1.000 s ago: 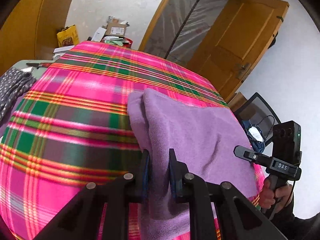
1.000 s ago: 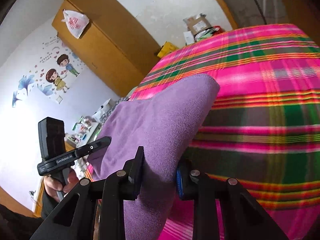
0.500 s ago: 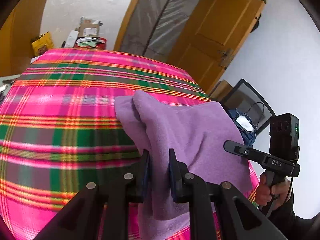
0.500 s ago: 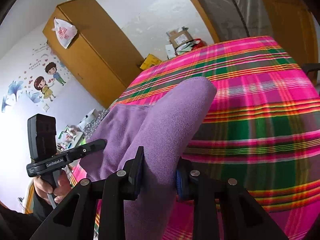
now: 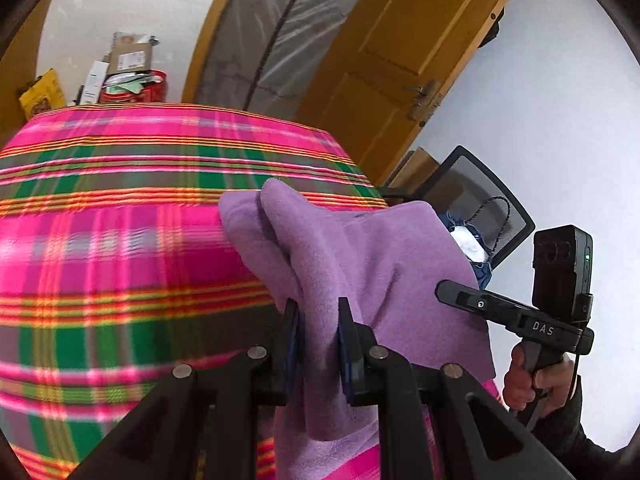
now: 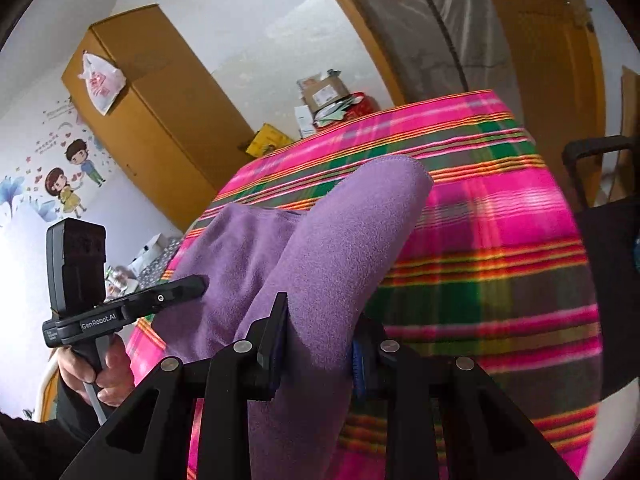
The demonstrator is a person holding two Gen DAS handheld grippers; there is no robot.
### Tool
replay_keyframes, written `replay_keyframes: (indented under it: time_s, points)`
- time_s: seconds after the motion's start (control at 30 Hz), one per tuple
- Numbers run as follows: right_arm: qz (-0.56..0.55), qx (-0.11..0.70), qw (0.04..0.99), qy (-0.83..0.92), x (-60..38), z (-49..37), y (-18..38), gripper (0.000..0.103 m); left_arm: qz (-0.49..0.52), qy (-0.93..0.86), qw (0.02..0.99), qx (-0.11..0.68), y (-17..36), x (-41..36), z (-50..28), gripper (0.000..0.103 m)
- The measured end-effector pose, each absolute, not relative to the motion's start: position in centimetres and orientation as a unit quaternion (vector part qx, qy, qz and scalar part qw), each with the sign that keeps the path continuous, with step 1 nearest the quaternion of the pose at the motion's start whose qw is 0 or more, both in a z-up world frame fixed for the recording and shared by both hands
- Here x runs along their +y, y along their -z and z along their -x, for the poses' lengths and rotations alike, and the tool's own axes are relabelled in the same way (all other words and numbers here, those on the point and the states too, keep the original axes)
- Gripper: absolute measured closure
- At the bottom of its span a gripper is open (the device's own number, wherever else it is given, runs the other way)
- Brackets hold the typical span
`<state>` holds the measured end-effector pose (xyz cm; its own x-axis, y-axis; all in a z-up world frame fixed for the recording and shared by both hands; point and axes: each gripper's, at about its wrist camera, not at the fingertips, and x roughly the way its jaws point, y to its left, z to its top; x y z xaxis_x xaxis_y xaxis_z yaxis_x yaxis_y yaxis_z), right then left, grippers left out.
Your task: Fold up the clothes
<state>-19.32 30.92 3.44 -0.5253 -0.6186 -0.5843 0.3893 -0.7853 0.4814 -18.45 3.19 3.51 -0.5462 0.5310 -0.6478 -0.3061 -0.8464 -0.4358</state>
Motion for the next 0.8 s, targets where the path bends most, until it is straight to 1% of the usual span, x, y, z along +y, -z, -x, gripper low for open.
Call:
replay_keyframes:
  time_s: [0.5,0.8]
  points:
    - [-0.417,-0.149,0.272,0.854,38.0,28.3,-3.0,0.076,0.428,-0.844,0.281,-0.162,-2.3,10.7,27.3,0.086]
    - [-0.423,-0.144,0.261,0.856,40.9,32.5,-2.0,0.076,0.435,-0.840,0.282,-0.161,-0.3,12.8,30.3,0.086]
